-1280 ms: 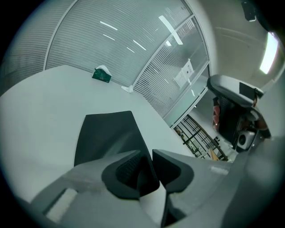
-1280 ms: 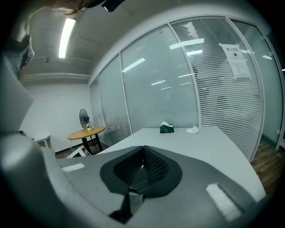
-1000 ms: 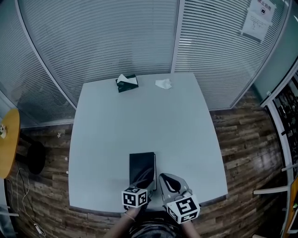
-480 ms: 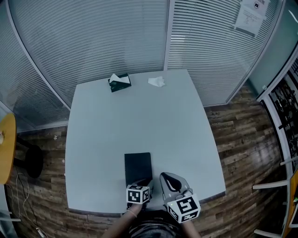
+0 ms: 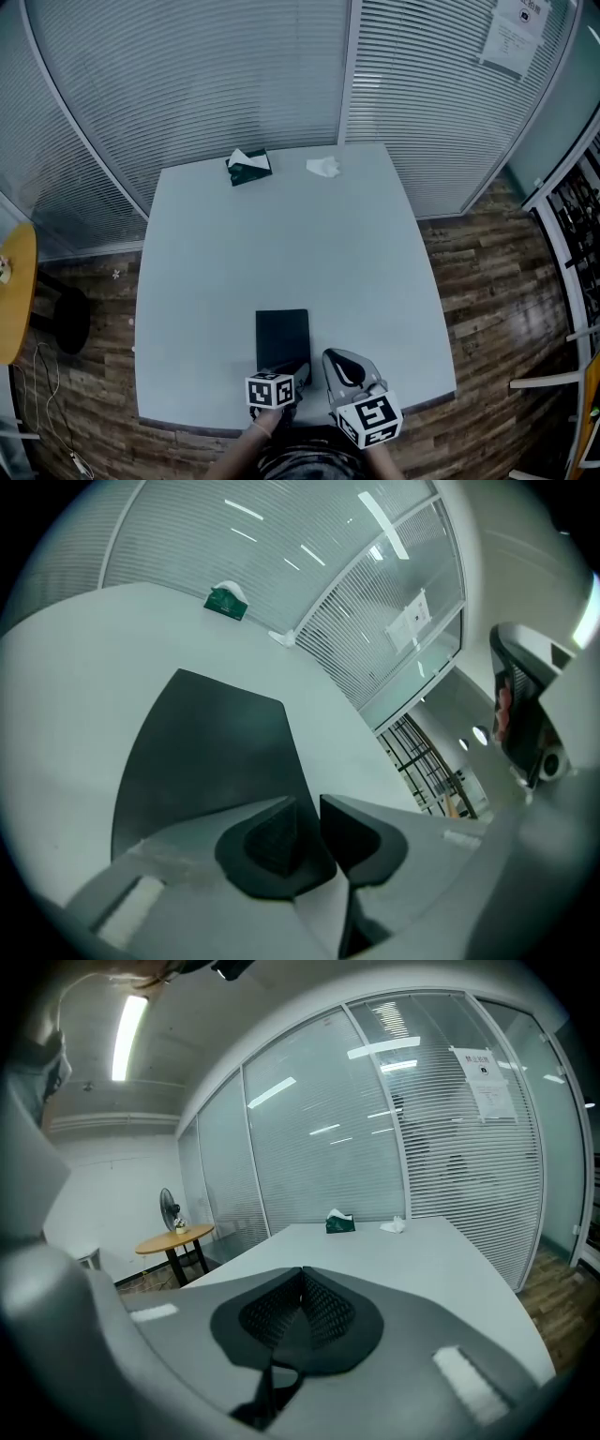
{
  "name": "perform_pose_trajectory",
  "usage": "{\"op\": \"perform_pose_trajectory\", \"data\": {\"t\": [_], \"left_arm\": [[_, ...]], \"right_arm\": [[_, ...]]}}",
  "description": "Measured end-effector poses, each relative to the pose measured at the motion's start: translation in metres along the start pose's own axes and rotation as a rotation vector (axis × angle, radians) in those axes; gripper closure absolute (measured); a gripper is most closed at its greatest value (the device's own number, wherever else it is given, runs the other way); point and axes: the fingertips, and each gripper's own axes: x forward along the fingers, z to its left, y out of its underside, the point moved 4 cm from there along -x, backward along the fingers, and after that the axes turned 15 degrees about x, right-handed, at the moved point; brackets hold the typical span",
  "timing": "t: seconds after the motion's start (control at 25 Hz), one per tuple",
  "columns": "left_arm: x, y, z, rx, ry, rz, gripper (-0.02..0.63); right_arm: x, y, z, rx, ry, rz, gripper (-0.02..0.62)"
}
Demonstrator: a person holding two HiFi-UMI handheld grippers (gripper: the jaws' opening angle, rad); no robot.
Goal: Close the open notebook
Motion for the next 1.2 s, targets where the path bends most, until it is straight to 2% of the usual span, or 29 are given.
{"op": "perform_pose_trajectory", "data": {"t": [0.12,0.2,0.4,0.48,0.68,0.96,1.08,1.2], "left_arm": [[-0.008,-0.001,0.007,-0.001,-0.023,-0.025,0.52],[-0.014,-0.002,0.011,0.009,-0.038,-0.04,0.548],[-0.032,-0.01,0.015,0.06,-0.062,-0.087,0.6],[-0.038,-0.016,0.015,0.086,-0.064,-0.111,0.601],[-0.065,-0.035,0.006,0.226,-0.091,-0.181,0.603],[-0.11,-0.083,-0.018,0.423,-0.141,-0.309,0.603],[-0.127,-0.1,-0.028,0.469,-0.152,-0.367,0.603],[-0.144,-0.115,-0.036,0.481,-0.155,-0.423,0.603]], "right_arm": [[0.005,0.002,0.003,-0.01,-0.012,0.013,0.595],[0.008,0.004,0.005,-0.016,-0.017,0.025,0.594],[0.017,0.008,0.012,-0.051,-0.025,0.042,0.595],[0.022,0.01,0.015,-0.064,-0.027,0.052,0.595],[0.029,0.01,0.025,-0.071,-0.048,0.066,0.595],[0.038,0.002,0.037,-0.077,-0.083,0.054,0.595],[0.038,-0.003,0.044,-0.074,-0.105,0.029,0.595],[0.039,-0.008,0.053,-0.072,-0.132,0.009,0.595]]}}
